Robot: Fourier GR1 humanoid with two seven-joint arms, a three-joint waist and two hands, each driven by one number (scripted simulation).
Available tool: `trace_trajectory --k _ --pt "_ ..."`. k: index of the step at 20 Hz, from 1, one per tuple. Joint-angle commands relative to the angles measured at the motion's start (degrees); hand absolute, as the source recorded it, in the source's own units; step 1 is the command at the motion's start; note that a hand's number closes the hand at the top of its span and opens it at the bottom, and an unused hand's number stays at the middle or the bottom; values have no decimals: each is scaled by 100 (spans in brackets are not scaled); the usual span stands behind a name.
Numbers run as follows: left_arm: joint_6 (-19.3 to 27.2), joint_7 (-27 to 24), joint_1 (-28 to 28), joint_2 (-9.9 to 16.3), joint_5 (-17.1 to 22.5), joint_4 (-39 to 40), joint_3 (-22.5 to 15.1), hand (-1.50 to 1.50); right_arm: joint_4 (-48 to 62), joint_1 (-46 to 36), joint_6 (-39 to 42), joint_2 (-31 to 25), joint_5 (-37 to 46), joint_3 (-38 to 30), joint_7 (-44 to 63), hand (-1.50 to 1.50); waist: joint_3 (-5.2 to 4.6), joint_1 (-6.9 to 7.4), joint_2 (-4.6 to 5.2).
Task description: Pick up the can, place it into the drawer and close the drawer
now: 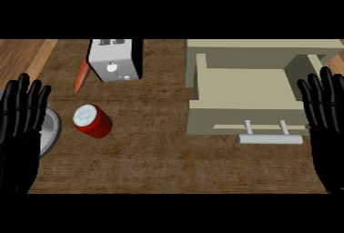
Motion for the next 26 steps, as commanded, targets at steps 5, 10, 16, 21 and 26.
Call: trace_trajectory --k 5,10,16,21,26 --pt "-770 -412 -741 351 927 576 454 -150 346 -97 80 -80 95 -320 -401 -150 -8 -76 18" --pt "-343 1392 -555 405 448 965 188 -150 267 573 -105 -105 -71 -426 1011 -150 -2 -136 11" --pt "-444 1605 -459 396 474 880 248 -150 -20 1243 122 -51 -57 -479 664 -150 -6 -93 7" --pt "-220 2238 -212 183 520 -30 196 -150 42 1164 148 31 -24 -571 728 -150 -6 -65 6" --pt "-494 2014 -231 296 916 450 681 -150 254 1340 354 94 -120 -718 366 -150 -7 -72 9"
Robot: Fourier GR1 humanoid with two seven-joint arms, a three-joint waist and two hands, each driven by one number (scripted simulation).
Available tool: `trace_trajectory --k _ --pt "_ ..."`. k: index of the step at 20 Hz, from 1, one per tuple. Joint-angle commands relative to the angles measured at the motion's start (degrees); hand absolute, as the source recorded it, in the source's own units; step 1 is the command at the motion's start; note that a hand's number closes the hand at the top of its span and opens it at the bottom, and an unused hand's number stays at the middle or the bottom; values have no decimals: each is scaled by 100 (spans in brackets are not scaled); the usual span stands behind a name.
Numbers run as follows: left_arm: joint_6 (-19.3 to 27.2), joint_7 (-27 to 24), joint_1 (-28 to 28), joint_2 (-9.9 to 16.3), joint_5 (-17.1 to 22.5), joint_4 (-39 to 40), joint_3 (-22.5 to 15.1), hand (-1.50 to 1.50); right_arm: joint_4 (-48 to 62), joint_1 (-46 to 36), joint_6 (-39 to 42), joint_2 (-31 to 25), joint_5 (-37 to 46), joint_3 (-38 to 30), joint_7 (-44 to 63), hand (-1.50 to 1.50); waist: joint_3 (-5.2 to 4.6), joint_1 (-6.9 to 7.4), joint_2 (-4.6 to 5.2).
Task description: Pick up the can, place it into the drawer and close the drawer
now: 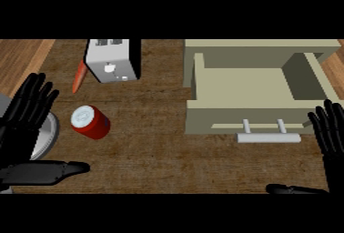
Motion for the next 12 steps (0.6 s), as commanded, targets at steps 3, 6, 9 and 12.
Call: trace_trajectory --k 3,6,9,12 --pt "86 128 -586 141 8 681 377 -150 -17 145 324 -126 -396 -424 -56 -150 0 -23 5" --pt "-102 -530 -338 70 -184 1072 326 -150 -50 201 320 -10 -232 -354 -46 -150 -1 -13 5" --pt "20 -312 -486 19 -135 1084 332 -150 -233 589 467 162 -96 -230 -301 -150 0 -14 1" --pt "51 -758 -621 -99 -384 1602 192 -150 360 456 708 -26 -302 -612 -648 -150 0 -24 6"
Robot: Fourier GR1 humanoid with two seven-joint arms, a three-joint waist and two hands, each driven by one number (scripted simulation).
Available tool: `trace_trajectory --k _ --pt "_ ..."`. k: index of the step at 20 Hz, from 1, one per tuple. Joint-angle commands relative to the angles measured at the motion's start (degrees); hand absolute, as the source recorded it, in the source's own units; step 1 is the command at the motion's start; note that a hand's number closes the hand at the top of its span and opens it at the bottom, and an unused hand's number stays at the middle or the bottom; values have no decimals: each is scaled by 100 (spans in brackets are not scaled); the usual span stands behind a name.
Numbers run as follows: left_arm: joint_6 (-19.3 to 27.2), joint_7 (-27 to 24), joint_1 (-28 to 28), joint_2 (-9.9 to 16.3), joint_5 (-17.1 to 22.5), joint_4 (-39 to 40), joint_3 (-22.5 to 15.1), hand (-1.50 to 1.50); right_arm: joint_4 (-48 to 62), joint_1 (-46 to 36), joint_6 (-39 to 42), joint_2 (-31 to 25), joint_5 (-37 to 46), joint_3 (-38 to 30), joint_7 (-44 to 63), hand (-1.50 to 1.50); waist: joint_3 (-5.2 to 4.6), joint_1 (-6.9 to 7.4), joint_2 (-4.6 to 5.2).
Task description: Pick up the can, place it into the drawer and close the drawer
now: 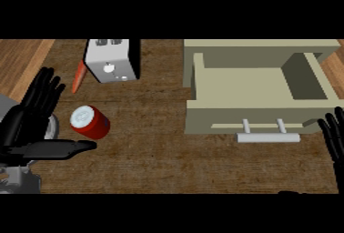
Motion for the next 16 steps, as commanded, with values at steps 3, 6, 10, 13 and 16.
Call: trace_trajectory --k 3,6,10,13,16 --pt "-55 -469 -148 -61 -122 753 7 -150 -100 27 208 -77 -129 -302 93 -150 0 -3 1" --pt "-162 -1370 141 -198 -223 1297 23 -150 214 -55 74 182 372 91 -241 -150 -1 6 5" --pt "-137 -1190 -254 -14 -145 1643 231 -150 332 152 183 320 387 53 -579 -150 0 -2 4" --pt "-8 -1332 -432 2 -223 1933 303 -150 -130 105 332 138 -109 -268 -23 -150 0 -8 3" --pt "182 -1394 133 -260 -443 1428 24 -150 266 345 503 205 -10 -410 -713 -150 2 6 -2"
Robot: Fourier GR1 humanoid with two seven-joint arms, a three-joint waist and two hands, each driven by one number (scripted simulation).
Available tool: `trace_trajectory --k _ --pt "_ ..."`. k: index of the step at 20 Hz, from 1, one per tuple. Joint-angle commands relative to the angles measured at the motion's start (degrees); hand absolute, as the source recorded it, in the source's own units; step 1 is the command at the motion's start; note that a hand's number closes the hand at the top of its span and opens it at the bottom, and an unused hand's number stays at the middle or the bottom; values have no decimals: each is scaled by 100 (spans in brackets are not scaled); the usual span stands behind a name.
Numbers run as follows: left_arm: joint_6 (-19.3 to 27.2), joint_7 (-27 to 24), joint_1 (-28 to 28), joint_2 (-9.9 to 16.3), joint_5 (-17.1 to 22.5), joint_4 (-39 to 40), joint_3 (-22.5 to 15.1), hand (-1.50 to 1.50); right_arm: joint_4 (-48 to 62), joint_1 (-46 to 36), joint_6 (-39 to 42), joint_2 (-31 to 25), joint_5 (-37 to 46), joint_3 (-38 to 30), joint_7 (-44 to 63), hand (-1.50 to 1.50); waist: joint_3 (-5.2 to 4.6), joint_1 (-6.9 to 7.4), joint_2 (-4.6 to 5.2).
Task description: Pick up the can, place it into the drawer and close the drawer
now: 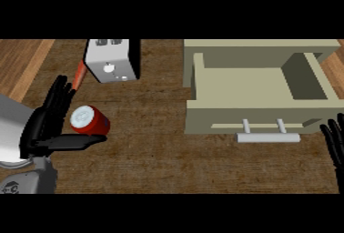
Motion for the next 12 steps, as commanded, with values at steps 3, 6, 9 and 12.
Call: trace_trajectory --k 3,6,9,12 --pt "-46 -796 -23 71 -77 866 170 -150 -32 79 297 -91 -165 -214 -29 -150 0 -5 0" --pt "-235 -1209 46 240 60 1398 433 -150 71 -71 330 -216 -316 -375 126 -150 0 -9 2" --pt "-405 -951 -152 541 189 1452 569 -150 222 -42 208 65 57 -180 -218 -150 1 2 0" --pt "-260 -1432 94 242 -24 1607 329 -150 277 -292 116 116 68 -167 -82 -150 1 9 0"
